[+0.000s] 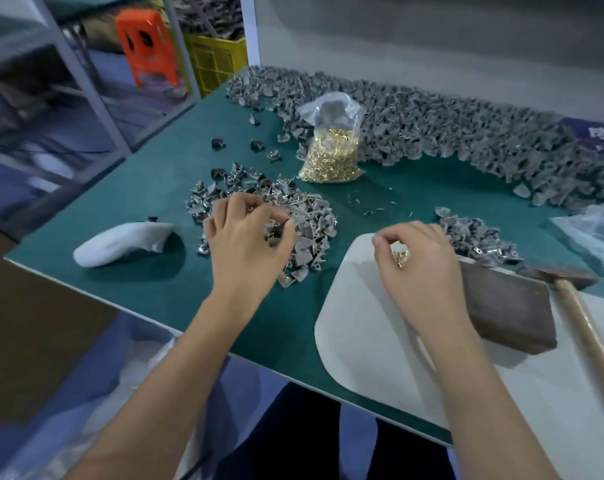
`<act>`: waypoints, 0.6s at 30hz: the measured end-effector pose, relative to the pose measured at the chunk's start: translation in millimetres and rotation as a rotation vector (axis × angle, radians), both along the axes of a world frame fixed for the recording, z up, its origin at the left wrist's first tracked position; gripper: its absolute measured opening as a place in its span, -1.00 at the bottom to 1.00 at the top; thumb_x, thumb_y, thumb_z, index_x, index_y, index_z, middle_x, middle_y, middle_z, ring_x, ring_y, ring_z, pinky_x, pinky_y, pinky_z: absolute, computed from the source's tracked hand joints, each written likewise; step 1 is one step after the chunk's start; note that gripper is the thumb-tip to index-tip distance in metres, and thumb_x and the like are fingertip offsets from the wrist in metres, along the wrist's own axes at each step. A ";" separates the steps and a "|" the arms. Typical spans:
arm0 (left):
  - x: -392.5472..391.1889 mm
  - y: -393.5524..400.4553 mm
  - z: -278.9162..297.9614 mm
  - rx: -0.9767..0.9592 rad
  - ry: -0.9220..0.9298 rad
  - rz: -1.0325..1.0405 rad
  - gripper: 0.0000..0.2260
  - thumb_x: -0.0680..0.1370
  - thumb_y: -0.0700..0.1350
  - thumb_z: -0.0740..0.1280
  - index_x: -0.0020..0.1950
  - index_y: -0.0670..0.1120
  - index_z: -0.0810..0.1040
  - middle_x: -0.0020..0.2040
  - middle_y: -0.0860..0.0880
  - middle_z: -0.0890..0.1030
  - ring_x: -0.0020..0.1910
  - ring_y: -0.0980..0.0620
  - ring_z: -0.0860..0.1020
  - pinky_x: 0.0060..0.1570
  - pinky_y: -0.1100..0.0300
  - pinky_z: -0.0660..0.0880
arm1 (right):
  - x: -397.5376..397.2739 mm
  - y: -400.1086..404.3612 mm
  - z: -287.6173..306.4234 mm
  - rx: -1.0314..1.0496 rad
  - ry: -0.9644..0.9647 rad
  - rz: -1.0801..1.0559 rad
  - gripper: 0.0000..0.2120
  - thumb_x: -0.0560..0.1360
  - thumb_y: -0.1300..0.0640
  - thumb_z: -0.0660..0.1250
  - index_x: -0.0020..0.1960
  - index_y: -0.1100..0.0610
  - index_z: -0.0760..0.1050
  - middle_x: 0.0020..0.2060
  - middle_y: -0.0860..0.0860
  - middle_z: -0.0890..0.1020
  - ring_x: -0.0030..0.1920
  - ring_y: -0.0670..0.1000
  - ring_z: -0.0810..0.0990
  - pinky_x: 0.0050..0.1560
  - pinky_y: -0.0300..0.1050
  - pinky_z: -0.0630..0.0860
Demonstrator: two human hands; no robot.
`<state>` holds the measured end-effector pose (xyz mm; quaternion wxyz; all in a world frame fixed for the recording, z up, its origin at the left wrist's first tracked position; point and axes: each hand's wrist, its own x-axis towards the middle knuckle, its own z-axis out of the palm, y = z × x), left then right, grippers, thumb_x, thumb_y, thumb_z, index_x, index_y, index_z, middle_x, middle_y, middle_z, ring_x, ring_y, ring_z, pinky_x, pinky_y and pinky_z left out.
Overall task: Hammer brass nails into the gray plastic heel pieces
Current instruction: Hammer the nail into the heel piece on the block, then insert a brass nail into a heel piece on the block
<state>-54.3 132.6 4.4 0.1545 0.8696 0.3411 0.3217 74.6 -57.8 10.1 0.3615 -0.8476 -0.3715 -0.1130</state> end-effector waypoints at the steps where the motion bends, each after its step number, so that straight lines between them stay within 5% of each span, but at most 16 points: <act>1: -1.4 2.4 -0.3 -0.021 -0.008 0.011 -0.89 0.55 0.10 0.39 -0.06 0.12 0.68 0.11 0.07 0.48 0.22 -0.02 0.34 0.21 0.09 0.19 | -0.1 -0.1 0.7 0.012 0.008 -0.004 -0.92 0.57 0.19 0.40 -0.10 0.10 0.63 -0.16 -0.06 0.64 -0.03 0.08 0.51 0.02 -0.15 0.34; 12: -3.8 -1.1 -5.8 -0.079 -0.052 -0.062 -0.93 0.55 0.09 0.42 -0.03 0.14 0.66 0.11 0.08 0.47 0.22 -0.01 0.33 0.22 0.12 0.21 | -2.8 3.7 -1.2 -0.030 0.003 -0.018 -0.91 0.57 0.15 0.39 -0.10 0.04 0.61 -0.18 -0.12 0.61 -0.05 0.02 0.51 -0.04 -0.19 0.31; 18: -13.0 3.5 -8.9 -0.042 -0.067 -0.119 -0.87 0.55 0.06 0.45 0.03 0.05 0.68 0.09 0.04 0.49 0.20 -0.03 0.34 0.27 0.03 0.34 | 16.7 -11.7 14.1 0.622 0.592 -0.031 -0.81 0.59 0.13 0.39 -0.16 -0.06 0.69 -0.20 -0.11 0.72 -0.13 -0.12 0.64 -0.04 -0.27 0.53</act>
